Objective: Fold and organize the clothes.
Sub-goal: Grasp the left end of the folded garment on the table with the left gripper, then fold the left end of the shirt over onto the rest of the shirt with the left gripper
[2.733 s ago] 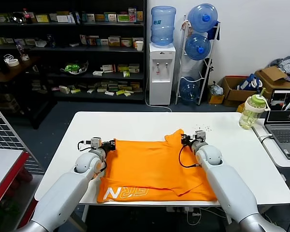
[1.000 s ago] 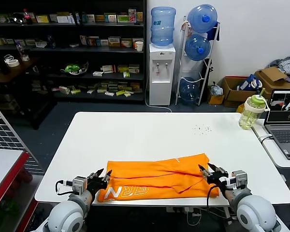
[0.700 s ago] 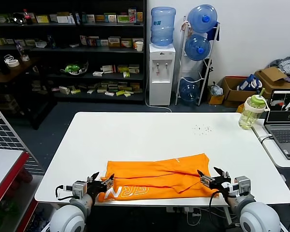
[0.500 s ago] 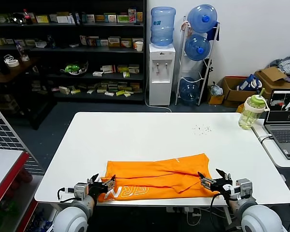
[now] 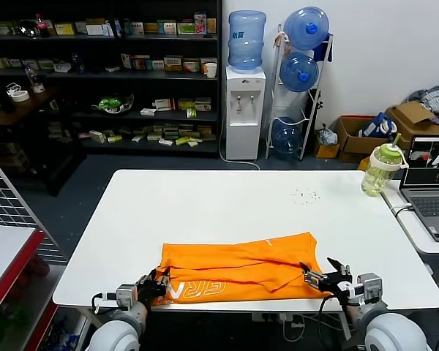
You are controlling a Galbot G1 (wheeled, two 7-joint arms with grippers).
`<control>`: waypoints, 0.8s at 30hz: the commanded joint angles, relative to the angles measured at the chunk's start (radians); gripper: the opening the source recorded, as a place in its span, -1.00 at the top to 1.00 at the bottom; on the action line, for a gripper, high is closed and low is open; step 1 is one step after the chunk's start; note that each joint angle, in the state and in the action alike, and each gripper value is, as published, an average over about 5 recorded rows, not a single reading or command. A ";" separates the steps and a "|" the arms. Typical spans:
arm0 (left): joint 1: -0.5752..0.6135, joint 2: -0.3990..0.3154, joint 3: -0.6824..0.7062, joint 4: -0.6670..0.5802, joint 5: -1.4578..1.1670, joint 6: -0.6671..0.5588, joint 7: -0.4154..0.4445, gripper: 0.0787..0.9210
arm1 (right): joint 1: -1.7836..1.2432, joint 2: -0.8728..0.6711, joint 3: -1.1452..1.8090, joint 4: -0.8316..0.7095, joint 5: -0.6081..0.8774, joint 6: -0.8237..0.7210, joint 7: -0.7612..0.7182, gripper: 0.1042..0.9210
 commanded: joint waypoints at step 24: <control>0.138 0.430 -0.393 0.034 -0.108 -0.044 0.046 0.95 | 0.088 0.033 -0.083 -0.066 -0.046 0.004 0.000 -0.76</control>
